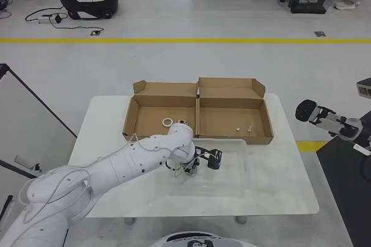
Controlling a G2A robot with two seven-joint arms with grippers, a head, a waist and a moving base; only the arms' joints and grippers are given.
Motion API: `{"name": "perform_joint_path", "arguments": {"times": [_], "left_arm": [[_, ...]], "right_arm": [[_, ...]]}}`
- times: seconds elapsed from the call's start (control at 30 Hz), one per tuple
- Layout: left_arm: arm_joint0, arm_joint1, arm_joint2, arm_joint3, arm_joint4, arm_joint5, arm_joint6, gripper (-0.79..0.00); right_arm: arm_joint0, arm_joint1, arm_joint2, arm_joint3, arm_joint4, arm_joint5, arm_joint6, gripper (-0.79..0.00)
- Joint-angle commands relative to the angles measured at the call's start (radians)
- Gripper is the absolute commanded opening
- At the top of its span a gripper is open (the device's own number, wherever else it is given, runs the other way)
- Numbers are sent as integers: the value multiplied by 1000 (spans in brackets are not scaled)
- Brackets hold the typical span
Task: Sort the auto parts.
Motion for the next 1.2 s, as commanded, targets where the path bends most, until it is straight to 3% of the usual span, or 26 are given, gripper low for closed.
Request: {"name": "perform_joint_path", "arguments": {"times": [0.0,0.2,0.5,0.93,1.17], "left_arm": [[-8,3,-1,-11,15,-13,13,-785],[-39,18,-20,-86,80,-55,63,-785],[-36,63,-145,-243,136,-12,191,-785],[83,168,-376,-444,277,-16,327,-785],[185,218,-537,-507,289,-10,483,-785]], "right_arm": [[0,0,0,0,0,0,0,0],[0,0,0,0,0,0,0,0],[0,0,0,0,0,0,0,0],[0,0,0,0,0,0,0,0],[0,0,0,0,0,0,0,0]]}}
